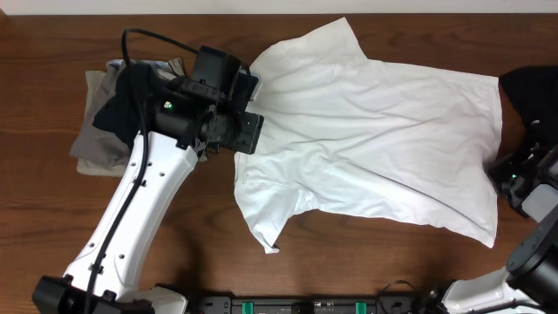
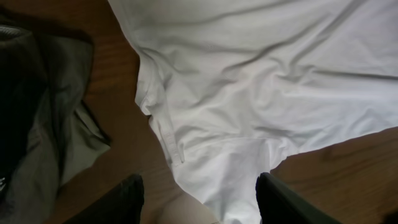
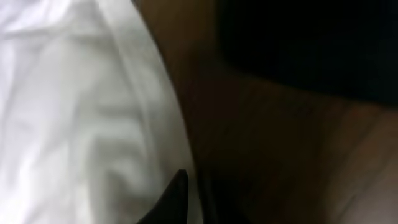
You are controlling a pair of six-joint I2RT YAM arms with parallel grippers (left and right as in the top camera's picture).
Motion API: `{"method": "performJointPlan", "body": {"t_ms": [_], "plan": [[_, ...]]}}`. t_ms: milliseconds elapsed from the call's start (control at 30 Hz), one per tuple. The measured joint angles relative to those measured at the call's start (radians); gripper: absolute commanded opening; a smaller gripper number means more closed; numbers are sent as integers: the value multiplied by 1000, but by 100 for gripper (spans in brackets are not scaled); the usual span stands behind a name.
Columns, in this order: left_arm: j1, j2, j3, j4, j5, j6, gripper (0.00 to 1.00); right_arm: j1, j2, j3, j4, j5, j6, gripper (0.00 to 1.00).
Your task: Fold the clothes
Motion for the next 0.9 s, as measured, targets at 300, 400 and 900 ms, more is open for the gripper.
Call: {"method": "performJointPlan", "body": {"t_ms": [300, 400, 900], "plan": [[0, -1, 0, -1, 0, -22, 60, 0, 47, 94, -53, 129, 0, 6], [0, -1, 0, -1, 0, -22, 60, -4, 57, 180, -190, 135, -6, 5], [0, -1, 0, 0, 0, -22, 60, 74, 67, 381, -515, 21, -97, 1]]}}
